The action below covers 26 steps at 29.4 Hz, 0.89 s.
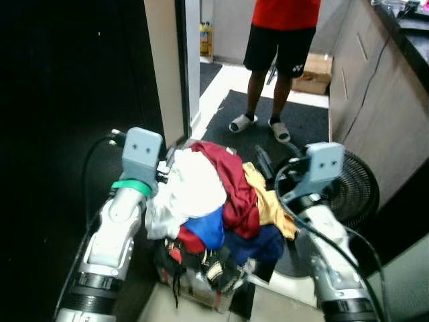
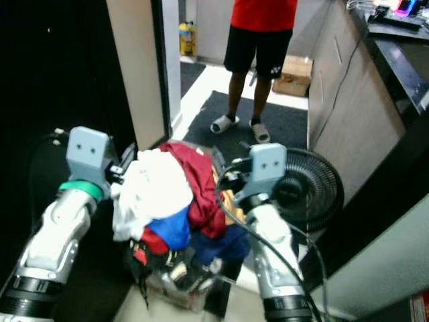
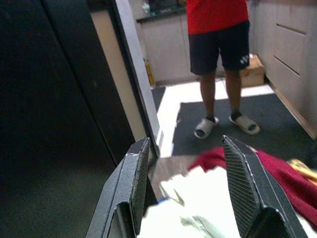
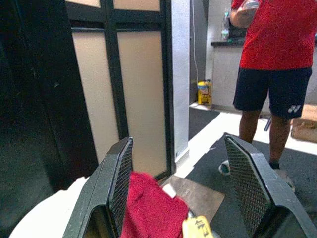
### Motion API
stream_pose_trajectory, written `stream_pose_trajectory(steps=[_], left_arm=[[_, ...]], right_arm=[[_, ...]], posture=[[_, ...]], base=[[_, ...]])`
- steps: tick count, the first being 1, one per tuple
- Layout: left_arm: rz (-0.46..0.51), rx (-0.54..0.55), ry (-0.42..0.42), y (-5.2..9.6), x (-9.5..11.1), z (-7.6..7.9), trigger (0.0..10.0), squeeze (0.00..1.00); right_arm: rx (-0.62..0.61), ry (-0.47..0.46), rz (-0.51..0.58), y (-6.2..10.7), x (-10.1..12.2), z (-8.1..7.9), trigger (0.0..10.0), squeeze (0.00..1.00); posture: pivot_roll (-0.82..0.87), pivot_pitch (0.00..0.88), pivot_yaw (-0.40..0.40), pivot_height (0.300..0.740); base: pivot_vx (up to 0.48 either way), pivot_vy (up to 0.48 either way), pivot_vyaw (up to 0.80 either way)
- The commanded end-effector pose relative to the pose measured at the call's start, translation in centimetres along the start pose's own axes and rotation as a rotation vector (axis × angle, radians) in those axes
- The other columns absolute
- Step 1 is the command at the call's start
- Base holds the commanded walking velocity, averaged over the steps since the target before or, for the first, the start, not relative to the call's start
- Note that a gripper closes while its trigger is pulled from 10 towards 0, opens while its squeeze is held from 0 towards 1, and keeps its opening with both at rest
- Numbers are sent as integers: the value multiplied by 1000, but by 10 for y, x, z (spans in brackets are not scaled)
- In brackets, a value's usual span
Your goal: Clothes washing
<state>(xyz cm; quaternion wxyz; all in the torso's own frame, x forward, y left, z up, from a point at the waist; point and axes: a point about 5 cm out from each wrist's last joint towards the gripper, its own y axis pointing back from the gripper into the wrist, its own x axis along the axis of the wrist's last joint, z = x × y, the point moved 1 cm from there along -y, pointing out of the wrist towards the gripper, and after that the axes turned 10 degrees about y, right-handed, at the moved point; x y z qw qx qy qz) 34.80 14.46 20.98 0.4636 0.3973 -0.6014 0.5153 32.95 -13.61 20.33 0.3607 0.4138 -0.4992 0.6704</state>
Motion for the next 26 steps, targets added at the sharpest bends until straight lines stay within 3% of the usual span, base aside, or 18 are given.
stream_pose_trajectory(steps=[1,6,15,22,26], left_arm=[[-24,4,-14,3,-7,-2,10000,0],[-45,-17,-13,4,-12,0,10000,0],[-163,-105,-29,12,-39,14,10000,0],[-213,-162,-52,20,-55,20,10000,0],[-242,-220,-51,26,-61,25,10000,0]], right_arm=[[5,-6,-16,1,-4,-3,10000,0],[-3,5,-29,2,-8,1,10000,0],[-22,23,-52,6,-14,8,10000,0],[27,31,-85,12,-23,-1,10000,0],[129,43,-128,19,-34,-13,10000,0]], posture=[[2,29,49,740],[0,29,50,740],[-9,34,55,740],[-12,35,55,740],[-10,34,56,740]], base=[[428,0,0],[327,0,0],[0,0,0],[0,0,0],[0,0,0]])
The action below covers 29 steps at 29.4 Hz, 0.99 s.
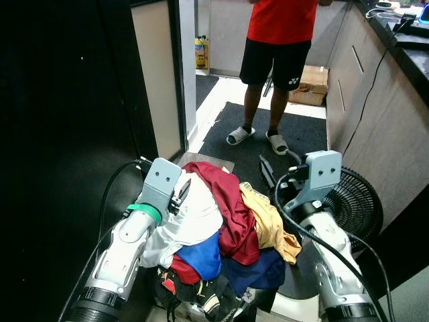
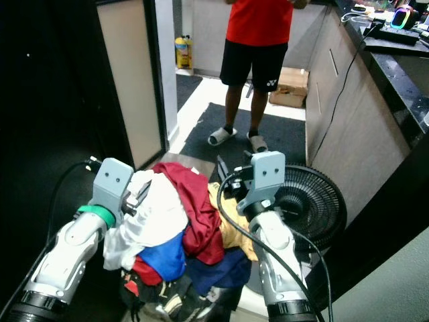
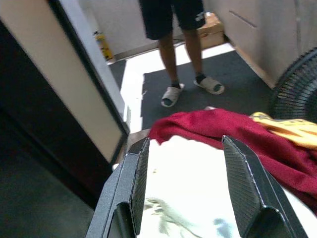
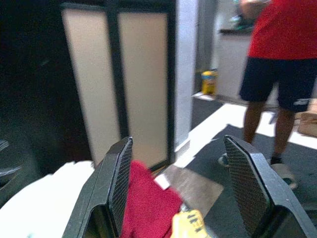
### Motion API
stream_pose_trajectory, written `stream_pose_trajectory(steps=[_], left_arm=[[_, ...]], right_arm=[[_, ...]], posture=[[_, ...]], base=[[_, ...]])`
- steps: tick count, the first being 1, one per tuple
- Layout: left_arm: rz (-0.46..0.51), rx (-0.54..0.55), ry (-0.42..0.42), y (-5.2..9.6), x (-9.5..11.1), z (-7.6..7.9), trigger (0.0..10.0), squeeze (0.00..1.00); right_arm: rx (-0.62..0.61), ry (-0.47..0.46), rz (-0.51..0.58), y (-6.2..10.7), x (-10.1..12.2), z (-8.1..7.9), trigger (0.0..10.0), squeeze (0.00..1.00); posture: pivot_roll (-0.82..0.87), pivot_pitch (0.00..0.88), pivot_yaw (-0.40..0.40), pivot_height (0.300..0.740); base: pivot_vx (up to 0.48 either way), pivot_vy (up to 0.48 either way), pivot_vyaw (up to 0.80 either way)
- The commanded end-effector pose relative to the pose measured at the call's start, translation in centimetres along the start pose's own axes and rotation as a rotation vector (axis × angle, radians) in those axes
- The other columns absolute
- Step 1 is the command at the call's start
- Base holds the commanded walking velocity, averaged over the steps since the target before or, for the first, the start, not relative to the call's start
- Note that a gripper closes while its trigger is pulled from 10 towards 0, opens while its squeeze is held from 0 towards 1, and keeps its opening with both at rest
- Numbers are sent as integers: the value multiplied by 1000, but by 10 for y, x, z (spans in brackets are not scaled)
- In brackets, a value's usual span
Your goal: Clothes washing
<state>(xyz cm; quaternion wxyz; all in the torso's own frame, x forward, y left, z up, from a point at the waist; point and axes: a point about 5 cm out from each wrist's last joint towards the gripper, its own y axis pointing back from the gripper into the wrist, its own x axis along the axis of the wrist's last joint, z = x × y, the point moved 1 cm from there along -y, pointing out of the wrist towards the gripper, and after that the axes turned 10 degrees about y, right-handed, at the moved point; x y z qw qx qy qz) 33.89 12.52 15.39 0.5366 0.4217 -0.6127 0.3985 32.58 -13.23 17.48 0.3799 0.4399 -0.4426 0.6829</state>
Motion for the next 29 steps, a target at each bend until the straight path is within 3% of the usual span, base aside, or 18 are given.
stream_pose_trajectory(steps=[1,7,11,15,24,27,29], left_arm=[[-38,-32,-9,4,-10,4,10000,0],[-125,-58,42,11,-36,16,10000,0],[-147,-39,39,11,-40,19,10000,0],[-131,-34,17,5,-36,24,10000,0],[-91,-27,-87,-10,-18,17,10000,0],[-91,-1,-112,-14,-13,6,10000,0],[-92,20,-108,-12,-11,1,10000,0]], right_arm=[[38,7,-38,5,-10,-5,10000,0],[111,10,-74,7,-20,-15,10000,0],[78,6,-80,2,-20,-14,10000,0],[54,22,-80,-4,-20,-10,10000,0],[50,69,-47,-22,-12,-8,10000,0],[61,81,-60,-34,-15,-13,10000,0],[140,30,-58,-41,-15,-30,10000,0]], posture=[[-10,34,56,740],[-13,40,60,740],[-8,61,56,740],[1,84,52,740],[45,144,43,740],[65,162,38,740],[105,183,23,740]], base=[[0,0,0],[0,0,0],[0,0,0],[0,0,0],[0,0,0],[0,0,0],[0,0,0]])
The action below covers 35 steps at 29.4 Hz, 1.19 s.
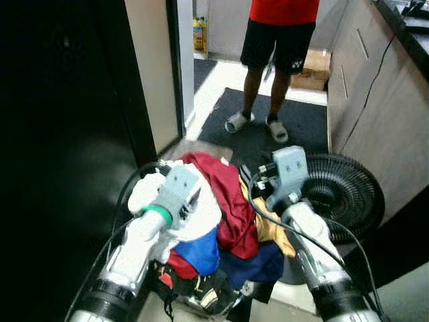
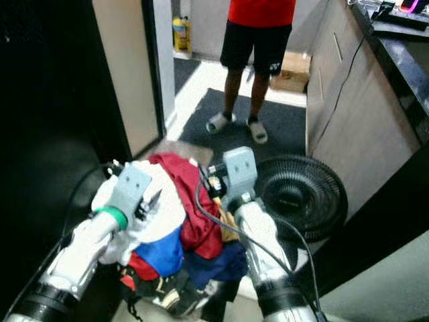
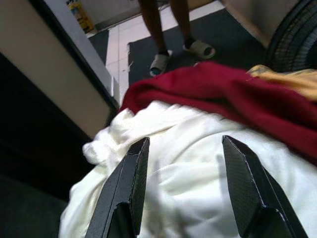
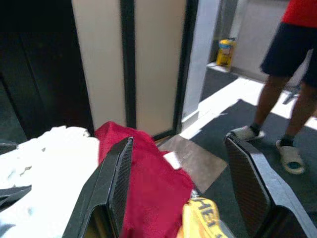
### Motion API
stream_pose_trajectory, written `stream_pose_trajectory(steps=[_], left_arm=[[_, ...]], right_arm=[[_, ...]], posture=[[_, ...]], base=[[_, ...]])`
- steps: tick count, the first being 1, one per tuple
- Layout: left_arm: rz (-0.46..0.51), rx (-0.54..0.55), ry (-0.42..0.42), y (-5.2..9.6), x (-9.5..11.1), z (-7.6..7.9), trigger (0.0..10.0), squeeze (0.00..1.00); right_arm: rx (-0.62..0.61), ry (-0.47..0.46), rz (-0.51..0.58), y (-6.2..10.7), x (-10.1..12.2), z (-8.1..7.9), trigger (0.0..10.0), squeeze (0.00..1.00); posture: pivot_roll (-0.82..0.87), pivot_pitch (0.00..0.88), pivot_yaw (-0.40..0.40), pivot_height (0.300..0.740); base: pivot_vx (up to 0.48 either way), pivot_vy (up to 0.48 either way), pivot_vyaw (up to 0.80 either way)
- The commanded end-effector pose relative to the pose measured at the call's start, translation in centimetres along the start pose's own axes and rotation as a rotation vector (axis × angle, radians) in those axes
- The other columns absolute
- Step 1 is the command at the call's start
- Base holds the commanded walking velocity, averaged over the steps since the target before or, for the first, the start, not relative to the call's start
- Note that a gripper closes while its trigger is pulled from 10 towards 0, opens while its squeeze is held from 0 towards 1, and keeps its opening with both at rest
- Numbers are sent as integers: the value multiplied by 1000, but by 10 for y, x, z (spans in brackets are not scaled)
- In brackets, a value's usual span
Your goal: Clothes washing
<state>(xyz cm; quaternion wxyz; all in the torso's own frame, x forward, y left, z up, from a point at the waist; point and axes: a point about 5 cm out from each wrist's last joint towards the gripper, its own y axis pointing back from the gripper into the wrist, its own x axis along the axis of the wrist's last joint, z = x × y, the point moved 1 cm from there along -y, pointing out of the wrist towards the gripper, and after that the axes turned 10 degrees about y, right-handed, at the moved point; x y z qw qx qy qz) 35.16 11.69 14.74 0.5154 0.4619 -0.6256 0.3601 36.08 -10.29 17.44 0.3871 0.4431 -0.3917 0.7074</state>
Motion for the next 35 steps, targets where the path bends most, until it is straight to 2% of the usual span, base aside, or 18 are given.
stream_pose_trajectory(steps=[1,5,8,10,11,12,14,17,21,22,23,24,25,26,27,28,31,35], left_arm=[[-30,18,-4,2,-5,-4,10000,0],[-32,27,-5,5,-6,-5,10000,0],[-36,45,-4,10,-7,-9,10000,0],[-36,45,-4,10,-7,-9,10000,0],[-39,55,-3,13,-8,-11,10000,0],[-39,55,-3,13,-8,-11,10000,0],[-48,71,0,20,-11,-14,10000,0],[-50,74,1,22,-12,-14,10000,0],[-53,74,7,23,-13,-13,10000,0],[-54,72,9,23,-13,-11,10000,0],[-54,72,9,23,-13,-11,10000,0],[-56,70,14,23,-14,-10,10000,0],[-56,70,14,23,-14,-10,10000,0],[-56,66,17,22,-13,-8,10000,0],[-56,66,17,22,-13,-8,10000,0],[-54,49,19,17,-12,-5,10000,0],[-54,39,19,15,-11,-2,10000,0],[-54,34,18,15,-9,-1,10000,0]], right_arm=[[68,-42,-12,-2,-5,-15,10000,0],[97,-53,-27,-6,-8,-24,10000,0],[167,-85,-35,-10,-10,-40,10000,0],[167,-85,-35,-10,-10,-40,10000,0],[203,-95,-35,-11,-10,-49,10000,0],[203,-95,-35,-11,-10,-49,10000,0],[237,-96,-49,-11,-14,-60,10000,0],[234,-87,-56,-11,-15,-62,10000,0],[173,-31,-76,-9,-21,-52,10000,0],[121,-3,-88,-6,-24,-39,10000,0],[121,-3,-88,-6,-24,-39,10000,0],[74,11,-95,-3,-27,-23,10000,0],[74,11,-95,-3,-27,-23,10000,0],[30,23,-104,0,-29,-7,10000,0],[30,23,-104,0,-29,-7,10000,0],[-2,40,-117,3,-32,13,10000,0],[2,56,-122,1,-33,17,10000,0],[8,54,-130,-3,-34,14,10000,0]], posture=[[105,183,23,740],[119,190,18,740],[144,204,10,740],[144,204,10,740],[154,211,7,740],[154,211,7,740],[177,231,-6,740],[176,231,-7,740],[167,229,-9,740],[161,225,-10,740],[161,225,-10,740],[144,223,-6,740],[144,223,-6,740],[144,223,-6,740],[144,223,-6,740],[123,219,6,740],[122,219,8,740],[125,220,16,740]], base=[[0,0,0],[0,0,0],[0,0,0],[0,0,0],[0,0,0],[0,0,0],[0,0,0],[0,0,0],[0,0,0],[0,0,0],[0,0,0],[0,0,0],[0,0,0],[0,0,0],[0,0,0],[0,0,0],[0,0,0],[0,0,0]])
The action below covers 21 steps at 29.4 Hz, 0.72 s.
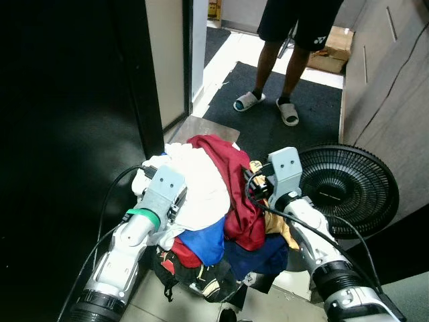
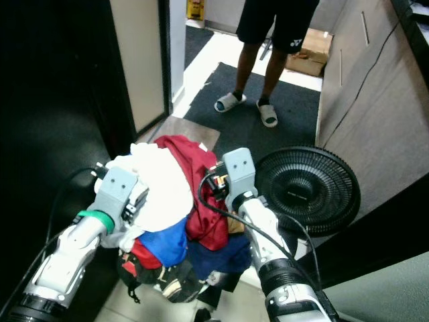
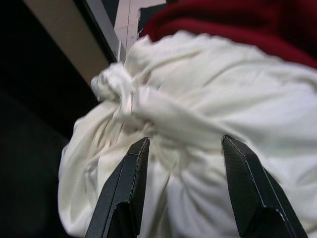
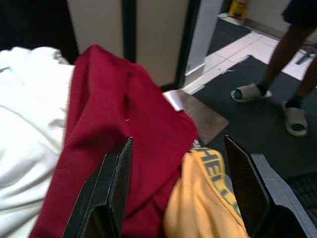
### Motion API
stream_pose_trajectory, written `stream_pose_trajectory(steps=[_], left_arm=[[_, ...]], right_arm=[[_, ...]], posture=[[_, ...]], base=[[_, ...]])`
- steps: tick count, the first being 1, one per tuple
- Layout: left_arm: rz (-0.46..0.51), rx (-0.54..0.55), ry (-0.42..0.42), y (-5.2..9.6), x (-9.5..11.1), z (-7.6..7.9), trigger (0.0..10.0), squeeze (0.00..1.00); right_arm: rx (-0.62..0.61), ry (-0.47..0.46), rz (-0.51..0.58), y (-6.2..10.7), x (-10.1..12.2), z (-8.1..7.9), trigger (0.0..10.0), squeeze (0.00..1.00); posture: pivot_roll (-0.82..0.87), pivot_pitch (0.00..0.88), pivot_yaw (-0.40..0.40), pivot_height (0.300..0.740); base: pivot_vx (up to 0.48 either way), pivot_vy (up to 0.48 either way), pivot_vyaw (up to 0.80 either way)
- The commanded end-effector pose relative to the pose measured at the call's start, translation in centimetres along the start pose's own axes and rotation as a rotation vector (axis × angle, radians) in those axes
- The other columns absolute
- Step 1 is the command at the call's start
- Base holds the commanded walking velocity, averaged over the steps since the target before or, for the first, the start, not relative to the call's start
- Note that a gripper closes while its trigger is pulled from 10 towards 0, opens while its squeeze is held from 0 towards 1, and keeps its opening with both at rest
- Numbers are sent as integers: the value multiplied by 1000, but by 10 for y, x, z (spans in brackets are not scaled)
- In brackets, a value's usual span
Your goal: Clothes washing
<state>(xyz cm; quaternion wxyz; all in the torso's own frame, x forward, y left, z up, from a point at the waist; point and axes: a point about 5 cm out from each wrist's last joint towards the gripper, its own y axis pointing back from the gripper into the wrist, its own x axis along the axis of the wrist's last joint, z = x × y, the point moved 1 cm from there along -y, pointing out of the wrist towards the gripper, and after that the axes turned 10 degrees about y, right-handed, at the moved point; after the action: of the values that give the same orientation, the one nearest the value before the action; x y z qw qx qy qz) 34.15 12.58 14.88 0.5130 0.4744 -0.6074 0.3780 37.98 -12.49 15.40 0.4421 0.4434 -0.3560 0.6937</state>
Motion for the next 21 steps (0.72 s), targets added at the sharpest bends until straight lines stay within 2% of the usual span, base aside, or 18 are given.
stream_pose_trajectory(steps=[1,4,10,13,15,18,21], left_arm=[[-42,-18,-9,3,-9,4,10000,0],[-42,-18,-10,4,-8,4,10000,0],[-56,-1,-18,10,-13,-2,10000,0],[-56,0,-17,10,-13,-2,10000,0],[-54,3,-14,10,-12,-1,10000,0],[-54,4,-13,10,-12,-1,10000,0],[-58,5,-12,11,-13,-1,10000,0]], right_arm=[[20,-4,-13,-1,-4,-8,10000,0],[23,-7,-11,-4,-3,-11,10000,0],[121,-34,86,-14,17,-35,10000,0],[135,-25,83,-14,16,-40,10000,0],[140,-21,41,-11,6,-45,10000,0],[128,-18,8,-9,-2,-44,10000,0],[92,-22,-14,-7,-7,-34,10000,0]], posture=[[125,220,16,740],[144,221,20,740],[162,215,12,740],[164,213,11,740],[163,219,8,740],[162,221,5,740],[158,226,9,740]], base=[[0,0,0],[0,0,0],[0,0,0],[0,0,0],[0,0,0],[0,0,0],[0,0,0]])
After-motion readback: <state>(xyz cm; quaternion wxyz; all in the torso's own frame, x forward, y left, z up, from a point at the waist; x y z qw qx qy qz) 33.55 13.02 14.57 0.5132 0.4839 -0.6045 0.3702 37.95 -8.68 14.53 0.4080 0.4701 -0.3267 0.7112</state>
